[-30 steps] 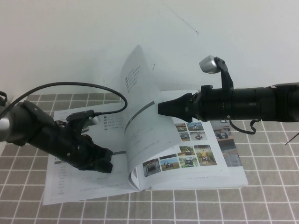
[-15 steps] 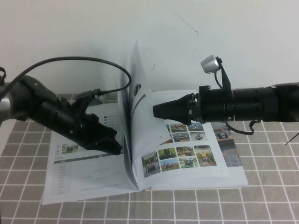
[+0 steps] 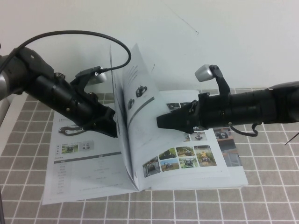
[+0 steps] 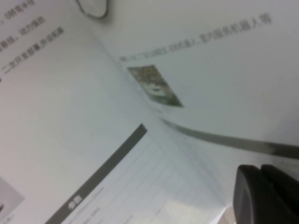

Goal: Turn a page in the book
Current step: Open the closed book

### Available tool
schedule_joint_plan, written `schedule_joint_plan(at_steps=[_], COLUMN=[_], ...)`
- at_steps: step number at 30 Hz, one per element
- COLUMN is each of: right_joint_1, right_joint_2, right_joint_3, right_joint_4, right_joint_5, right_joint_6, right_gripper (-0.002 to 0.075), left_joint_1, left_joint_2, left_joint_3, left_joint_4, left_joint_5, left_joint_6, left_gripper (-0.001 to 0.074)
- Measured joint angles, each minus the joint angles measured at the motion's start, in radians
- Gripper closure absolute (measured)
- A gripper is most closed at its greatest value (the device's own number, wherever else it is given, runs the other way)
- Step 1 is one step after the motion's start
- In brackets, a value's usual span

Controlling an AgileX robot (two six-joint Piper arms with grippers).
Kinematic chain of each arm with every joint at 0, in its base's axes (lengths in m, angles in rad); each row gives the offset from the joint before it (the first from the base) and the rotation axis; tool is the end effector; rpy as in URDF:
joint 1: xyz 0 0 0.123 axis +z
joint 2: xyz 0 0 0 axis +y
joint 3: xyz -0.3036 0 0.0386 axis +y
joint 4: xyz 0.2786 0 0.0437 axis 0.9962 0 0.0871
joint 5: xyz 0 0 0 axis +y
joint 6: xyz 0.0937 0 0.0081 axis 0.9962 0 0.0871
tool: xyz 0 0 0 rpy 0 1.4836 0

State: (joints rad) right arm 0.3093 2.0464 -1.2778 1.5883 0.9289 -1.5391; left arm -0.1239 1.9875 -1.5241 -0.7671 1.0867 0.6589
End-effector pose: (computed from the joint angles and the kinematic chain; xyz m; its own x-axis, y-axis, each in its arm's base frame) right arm 0.4043 0.2083 0.1786 -0.6293 -0.1628 -0.7599 -0.7489 0.3882 0.5370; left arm 0.4350 -0.1124 0.2277 -0.8745 0.2957 -0.3845 0.4697 0.7144 -0.5187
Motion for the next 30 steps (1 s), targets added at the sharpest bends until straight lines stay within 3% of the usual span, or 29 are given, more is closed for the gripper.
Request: schedule_joint_plan(at_steps=[9,20,23,26,29,30], right_joint_1=[-0.056,-0.229,-0.195,-0.095,0.022,0.062], right_joint_2=[-0.003,-0.155,-0.182,-0.185,-0.185,-0.185], right_joint_3=[0.000,0.000,0.000,0.000,0.000,0.000], right_joint_4=[-0.232,-0.167,-0.150,-0.190,-0.296,-0.333], right_joint_5=[-0.180,-0.144,-0.058,-0.023,-0.026,-0.027], right_joint_6=[0.192,0.202,0.173,0.163,0.160,0.160], right_gripper=[0.0288,0.0288,0.0288,0.0295,0.0369,0.0427], left_joint_1=[0.000,0.000,0.000,0.000,0.000,0.000], left_joint_2=[0.000,0.000,0.000,0.000,0.000,0.000], left_joint_3=[0.000,0.000,0.000,0.000,0.000,0.000], left_joint_4=[0.058,0.058,0.056,0.053,0.053,0.053], left_joint_5=[0.013,0.014,0.014,0.014,0.014,0.014], left_joint_6=[-0.021,-0.021,-0.021,-0.021,-0.021,-0.021], left_gripper=[0.0738,0.0738,0.0738,0.0738,0.0738,0.0738])
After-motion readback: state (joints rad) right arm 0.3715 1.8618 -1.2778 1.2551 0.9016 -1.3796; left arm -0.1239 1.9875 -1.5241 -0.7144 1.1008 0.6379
